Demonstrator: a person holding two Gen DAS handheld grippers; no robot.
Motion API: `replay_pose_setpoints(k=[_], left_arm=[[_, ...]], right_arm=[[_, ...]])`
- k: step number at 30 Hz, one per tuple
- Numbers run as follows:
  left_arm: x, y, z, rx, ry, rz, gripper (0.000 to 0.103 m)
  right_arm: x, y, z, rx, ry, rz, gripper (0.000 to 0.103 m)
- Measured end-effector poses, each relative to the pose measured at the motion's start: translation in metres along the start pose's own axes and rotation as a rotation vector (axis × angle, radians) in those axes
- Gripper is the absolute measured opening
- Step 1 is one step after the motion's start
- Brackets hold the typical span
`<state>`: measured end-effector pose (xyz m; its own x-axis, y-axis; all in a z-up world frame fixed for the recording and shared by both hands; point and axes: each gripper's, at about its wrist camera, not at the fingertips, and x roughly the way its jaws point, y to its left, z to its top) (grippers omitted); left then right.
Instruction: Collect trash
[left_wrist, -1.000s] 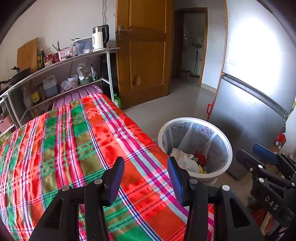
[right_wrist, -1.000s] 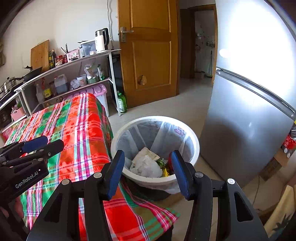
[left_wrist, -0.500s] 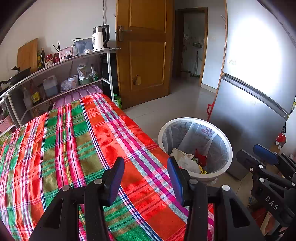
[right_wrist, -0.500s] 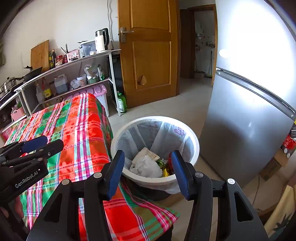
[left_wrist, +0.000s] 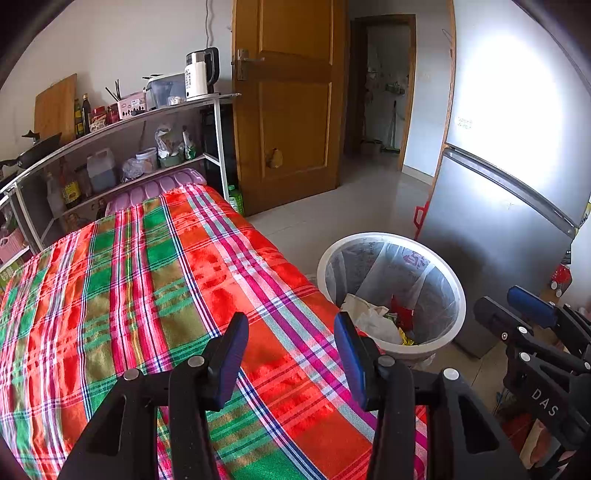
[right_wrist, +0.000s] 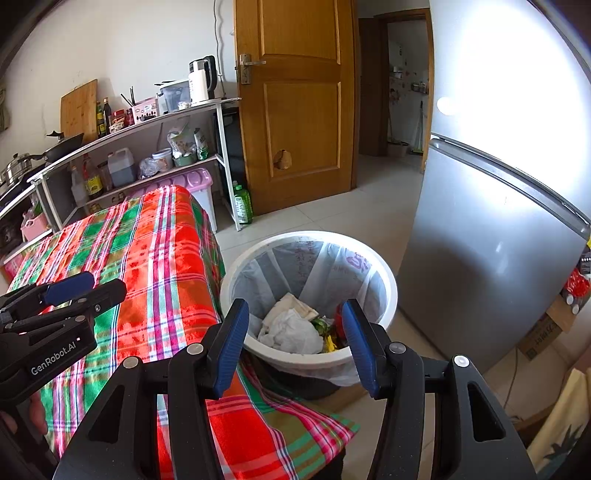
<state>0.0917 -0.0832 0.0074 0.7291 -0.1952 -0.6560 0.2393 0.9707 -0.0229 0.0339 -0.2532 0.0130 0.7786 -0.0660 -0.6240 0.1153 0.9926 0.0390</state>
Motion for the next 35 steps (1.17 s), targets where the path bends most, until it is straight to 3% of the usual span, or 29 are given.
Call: replay_pose_setpoints(k=[35], left_arm=[[0.0025,0.0047,-0.0044,-0.037,-0.001,-0.011,0.048]], right_arm=[[0.0038,0.0003,-0.0038,0.003,0.014,-0.013,0.054]])
